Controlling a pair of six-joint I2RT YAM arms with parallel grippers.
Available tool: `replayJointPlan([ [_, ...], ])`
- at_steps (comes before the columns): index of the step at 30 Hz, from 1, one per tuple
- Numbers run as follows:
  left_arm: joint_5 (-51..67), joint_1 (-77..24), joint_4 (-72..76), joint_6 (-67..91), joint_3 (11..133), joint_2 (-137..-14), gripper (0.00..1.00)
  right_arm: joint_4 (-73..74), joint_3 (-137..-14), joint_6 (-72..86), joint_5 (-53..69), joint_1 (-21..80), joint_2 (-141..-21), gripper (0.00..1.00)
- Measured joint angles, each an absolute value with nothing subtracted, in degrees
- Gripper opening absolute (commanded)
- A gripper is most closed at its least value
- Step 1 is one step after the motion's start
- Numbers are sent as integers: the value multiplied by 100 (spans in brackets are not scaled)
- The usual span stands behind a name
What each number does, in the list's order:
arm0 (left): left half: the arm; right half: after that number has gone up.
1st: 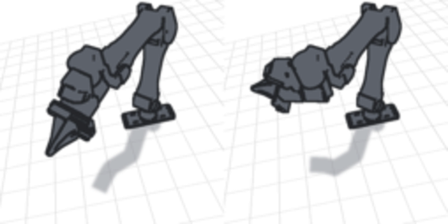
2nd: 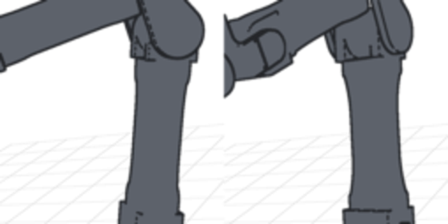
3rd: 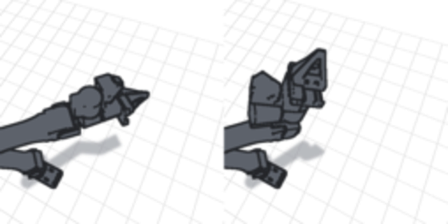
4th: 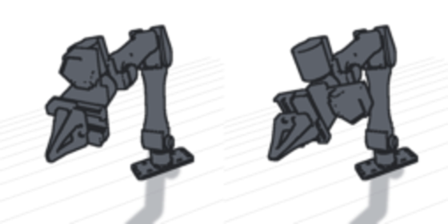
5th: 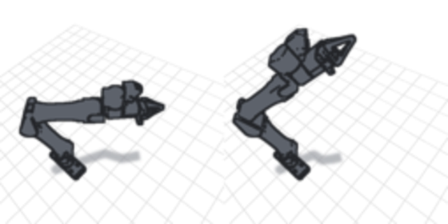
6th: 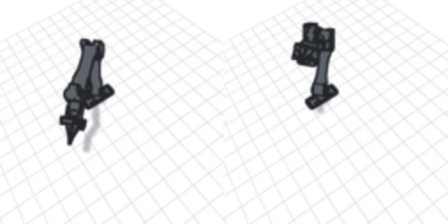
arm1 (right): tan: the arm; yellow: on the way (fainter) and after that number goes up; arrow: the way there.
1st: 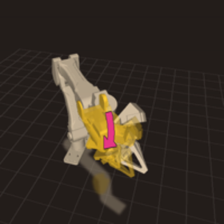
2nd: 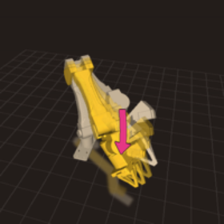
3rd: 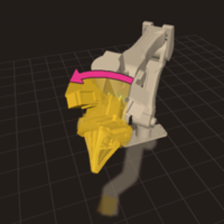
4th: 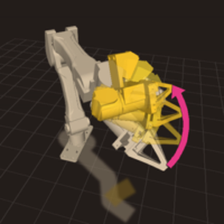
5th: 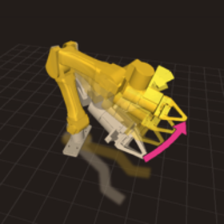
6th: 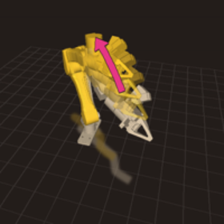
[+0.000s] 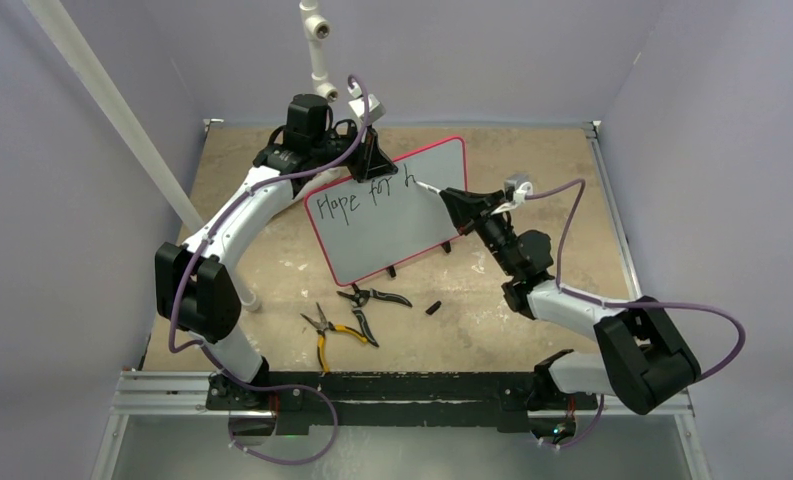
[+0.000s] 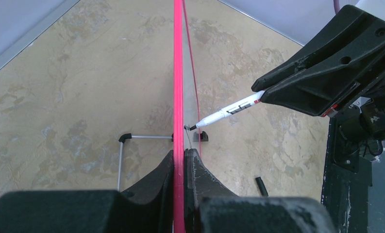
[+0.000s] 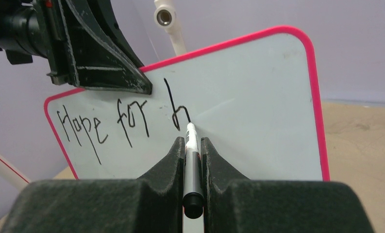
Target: Write a sentence on the whiteboard
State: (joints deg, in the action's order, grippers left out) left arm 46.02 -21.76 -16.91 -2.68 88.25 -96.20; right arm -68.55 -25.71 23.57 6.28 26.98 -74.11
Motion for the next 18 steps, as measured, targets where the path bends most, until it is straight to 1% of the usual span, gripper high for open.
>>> replayJointPlan([
  [9, 4598, -2176, -1691, -266, 8825, -9620, 0, -6840, -2366, 2388, 598, 2698, -7380, 0],
  [18, 4652, -2176, -1686, -268, 8825, -9620, 0, -6683, -2379, 2405, 552, 2694, -6963, 0],
])
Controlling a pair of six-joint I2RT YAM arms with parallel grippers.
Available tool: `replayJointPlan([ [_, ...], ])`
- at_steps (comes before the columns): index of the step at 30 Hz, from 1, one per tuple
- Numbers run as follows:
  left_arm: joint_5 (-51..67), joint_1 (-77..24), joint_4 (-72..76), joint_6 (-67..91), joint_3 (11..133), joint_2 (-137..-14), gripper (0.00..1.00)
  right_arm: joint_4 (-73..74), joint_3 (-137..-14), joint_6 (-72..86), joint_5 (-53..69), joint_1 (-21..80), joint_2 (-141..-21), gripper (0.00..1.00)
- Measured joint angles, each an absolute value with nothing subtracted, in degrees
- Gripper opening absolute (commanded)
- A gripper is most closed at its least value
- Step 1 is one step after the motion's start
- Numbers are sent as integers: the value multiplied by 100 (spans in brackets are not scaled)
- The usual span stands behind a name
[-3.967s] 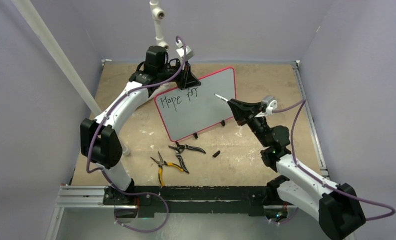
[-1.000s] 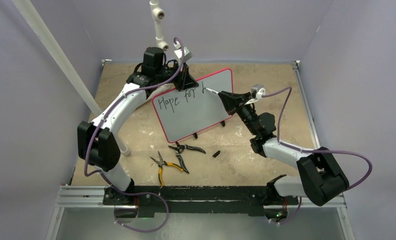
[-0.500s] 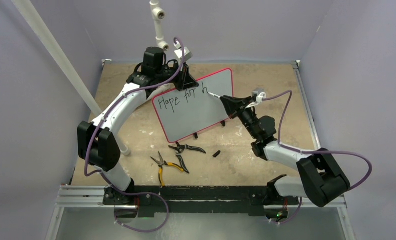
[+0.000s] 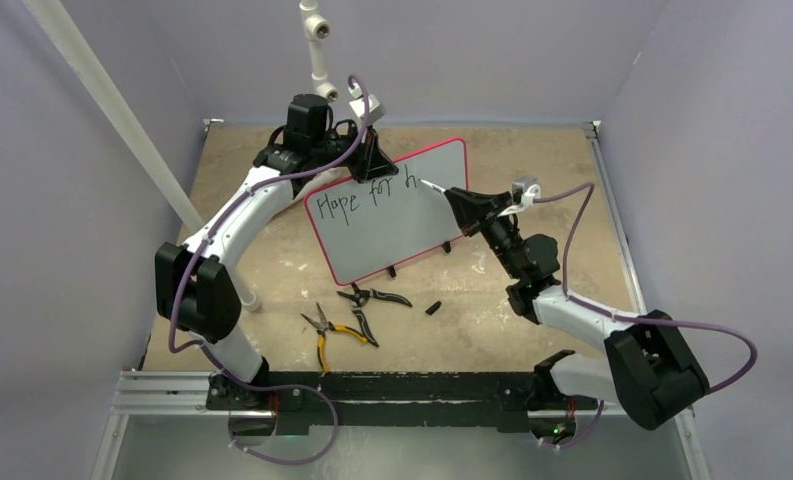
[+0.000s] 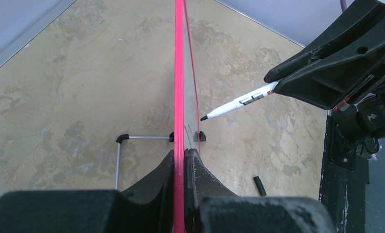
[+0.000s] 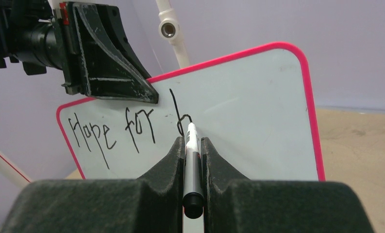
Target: Write a sentence on the whiteboard
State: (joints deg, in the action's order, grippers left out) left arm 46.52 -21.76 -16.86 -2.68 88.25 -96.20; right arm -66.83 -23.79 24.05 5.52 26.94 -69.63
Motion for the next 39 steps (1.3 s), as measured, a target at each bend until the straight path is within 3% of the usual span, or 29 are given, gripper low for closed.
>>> replayJointPlan([
  [39, 4589, -2171, -1686, -266, 8825, -9620, 0, -6742, -2705, 2309, 860, 2547, -7387, 0],
])
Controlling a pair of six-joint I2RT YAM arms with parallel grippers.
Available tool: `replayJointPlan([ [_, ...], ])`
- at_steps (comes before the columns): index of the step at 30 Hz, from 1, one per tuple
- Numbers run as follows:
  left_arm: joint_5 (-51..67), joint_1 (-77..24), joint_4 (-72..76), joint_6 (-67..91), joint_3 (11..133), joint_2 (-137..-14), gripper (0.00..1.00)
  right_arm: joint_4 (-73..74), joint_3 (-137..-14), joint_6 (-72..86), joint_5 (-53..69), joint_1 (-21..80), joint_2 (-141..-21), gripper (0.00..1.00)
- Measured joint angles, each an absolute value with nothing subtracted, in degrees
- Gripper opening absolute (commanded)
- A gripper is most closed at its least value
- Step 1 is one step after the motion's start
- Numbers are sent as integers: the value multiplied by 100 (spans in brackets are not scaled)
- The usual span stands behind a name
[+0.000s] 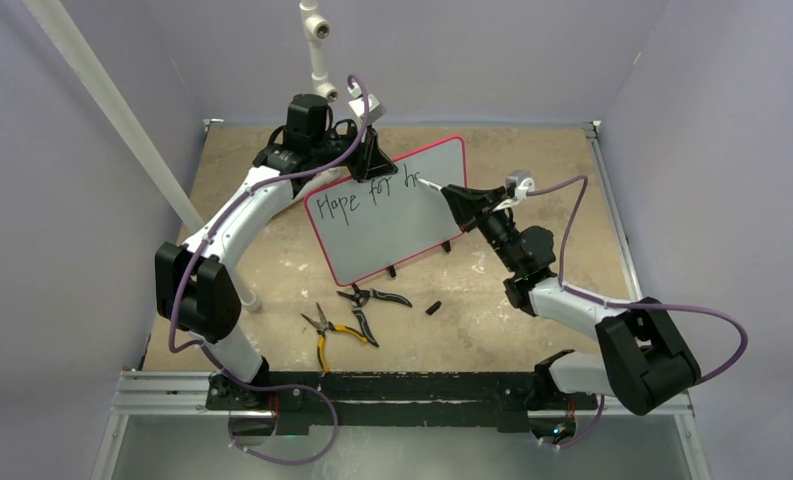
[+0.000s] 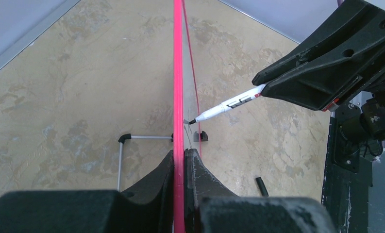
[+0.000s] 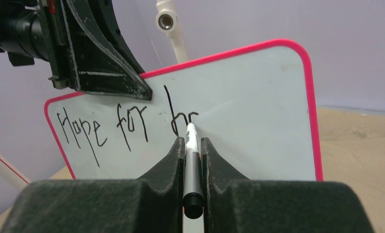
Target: Write a sentence on the whiteboard
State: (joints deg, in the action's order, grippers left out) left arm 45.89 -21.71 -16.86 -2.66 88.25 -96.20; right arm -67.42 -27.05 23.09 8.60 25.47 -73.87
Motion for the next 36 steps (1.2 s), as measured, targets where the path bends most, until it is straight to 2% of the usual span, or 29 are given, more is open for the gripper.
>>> replayJointPlan([
  [13, 4598, -2171, -1686, -266, 8825, -9620, 0, -6626, -2447, 2309, 812, 2550, -7295, 0],
  [36, 4587, -2171, -1684, -263, 8823, -9620, 0, -6528, -2731, 2248, 648, 2550, -7258, 0],
])
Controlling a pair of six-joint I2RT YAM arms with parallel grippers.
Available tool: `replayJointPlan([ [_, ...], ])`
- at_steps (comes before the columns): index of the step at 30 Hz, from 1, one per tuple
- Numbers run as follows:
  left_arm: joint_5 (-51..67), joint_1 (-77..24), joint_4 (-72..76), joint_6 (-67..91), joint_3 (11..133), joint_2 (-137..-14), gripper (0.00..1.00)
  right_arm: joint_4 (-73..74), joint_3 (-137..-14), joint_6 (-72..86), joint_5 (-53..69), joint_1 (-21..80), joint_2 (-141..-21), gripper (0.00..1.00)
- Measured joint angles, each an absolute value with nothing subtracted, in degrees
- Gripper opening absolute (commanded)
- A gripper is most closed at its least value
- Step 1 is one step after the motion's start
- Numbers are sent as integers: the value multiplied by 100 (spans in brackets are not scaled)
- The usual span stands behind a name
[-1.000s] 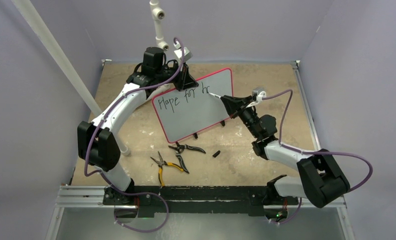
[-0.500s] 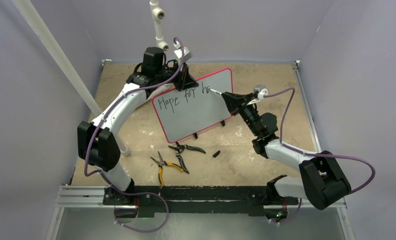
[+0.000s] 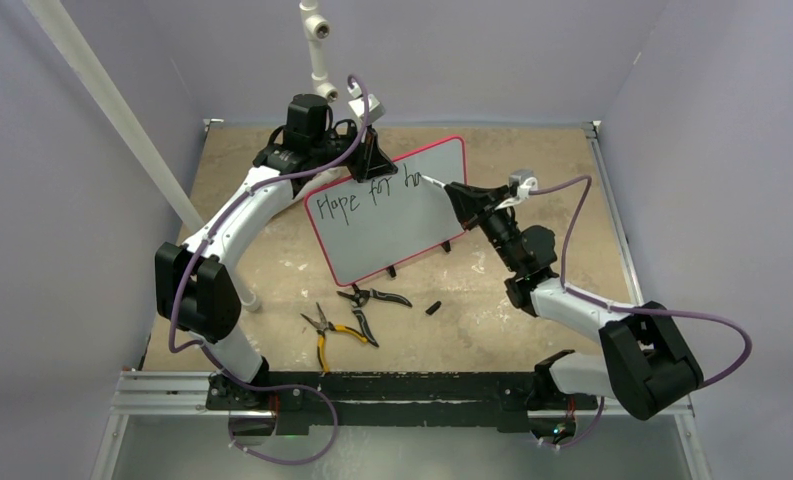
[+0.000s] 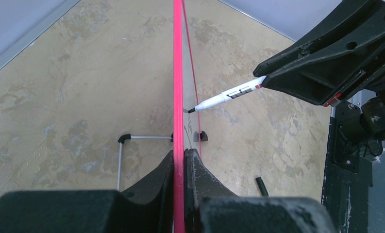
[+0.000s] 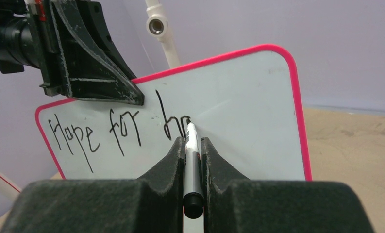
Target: Write a sentence on the whiteboard
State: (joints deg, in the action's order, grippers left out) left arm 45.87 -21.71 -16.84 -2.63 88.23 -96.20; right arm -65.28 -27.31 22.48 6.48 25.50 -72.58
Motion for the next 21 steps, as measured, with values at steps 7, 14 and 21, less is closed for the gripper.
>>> replayJointPlan([
  [7, 4580, -2171, -1686, -261, 8823, -9620, 0, -6556, -2390, 2252, 545, 2550, -7218, 0],
  [14, 4589, -2171, -1684, -261, 8823, -9620, 0, -6460, -2351, 2239, 504, 2550, -7131, 0],
  [21, 4630, -2174, -1678, -263, 8823, -9620, 0, -6326, -2353, 2145, 344, 2547, -6912, 0],
])
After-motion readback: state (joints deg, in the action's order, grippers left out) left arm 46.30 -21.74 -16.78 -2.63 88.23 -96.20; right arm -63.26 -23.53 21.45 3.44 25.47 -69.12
